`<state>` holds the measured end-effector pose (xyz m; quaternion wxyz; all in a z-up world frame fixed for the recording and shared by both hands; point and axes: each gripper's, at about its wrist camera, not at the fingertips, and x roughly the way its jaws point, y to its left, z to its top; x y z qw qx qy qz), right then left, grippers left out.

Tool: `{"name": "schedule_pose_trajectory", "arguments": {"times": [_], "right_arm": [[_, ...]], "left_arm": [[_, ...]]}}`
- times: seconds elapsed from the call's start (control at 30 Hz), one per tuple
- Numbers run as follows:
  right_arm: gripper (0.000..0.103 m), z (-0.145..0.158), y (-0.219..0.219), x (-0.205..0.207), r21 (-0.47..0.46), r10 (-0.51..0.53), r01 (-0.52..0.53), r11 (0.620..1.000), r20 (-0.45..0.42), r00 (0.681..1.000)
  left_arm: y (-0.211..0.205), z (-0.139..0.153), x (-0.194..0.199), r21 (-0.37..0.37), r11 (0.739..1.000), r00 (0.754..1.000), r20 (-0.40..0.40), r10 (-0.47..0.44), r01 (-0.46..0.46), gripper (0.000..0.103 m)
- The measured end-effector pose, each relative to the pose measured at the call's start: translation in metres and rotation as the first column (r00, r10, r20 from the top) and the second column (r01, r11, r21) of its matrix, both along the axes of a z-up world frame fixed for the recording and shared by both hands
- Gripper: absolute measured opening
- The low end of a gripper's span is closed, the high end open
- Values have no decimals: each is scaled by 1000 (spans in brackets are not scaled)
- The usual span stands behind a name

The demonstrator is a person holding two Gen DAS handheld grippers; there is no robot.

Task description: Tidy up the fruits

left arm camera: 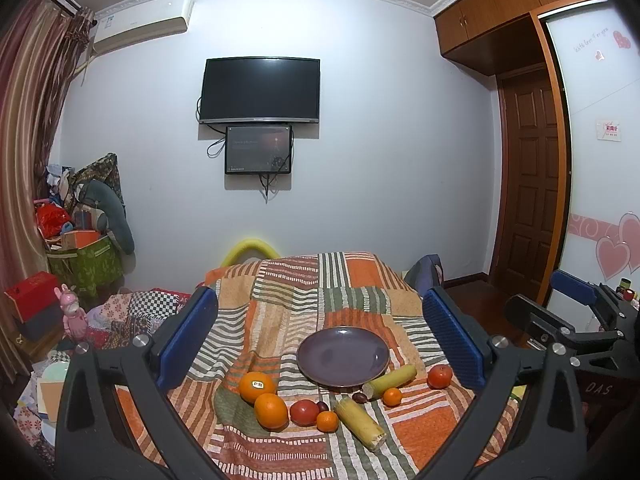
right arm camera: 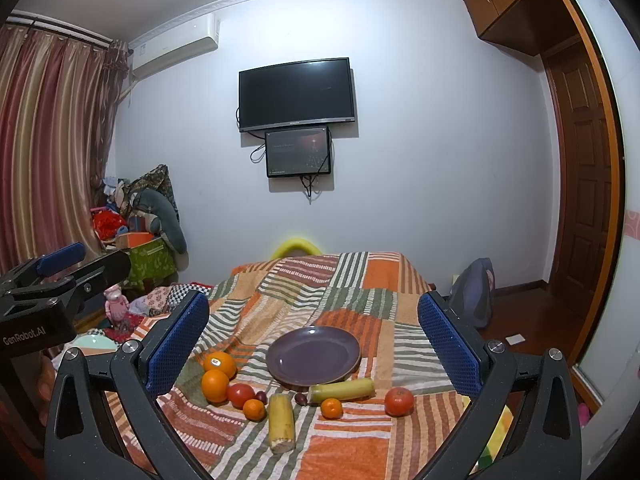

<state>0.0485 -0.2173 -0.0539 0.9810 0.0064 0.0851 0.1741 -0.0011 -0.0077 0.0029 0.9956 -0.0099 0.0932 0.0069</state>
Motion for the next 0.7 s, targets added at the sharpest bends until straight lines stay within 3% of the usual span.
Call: {"name": "schedule_pose_trajectory", "arguments": {"times": [0.7], "right_arm": [[103, 1, 0, -2, 4, 3, -3, 1000, 3, 1000]], "left_arm": [[-2, -1, -3, 3, 1000, 1000, 11, -6, 6, 103]]}}
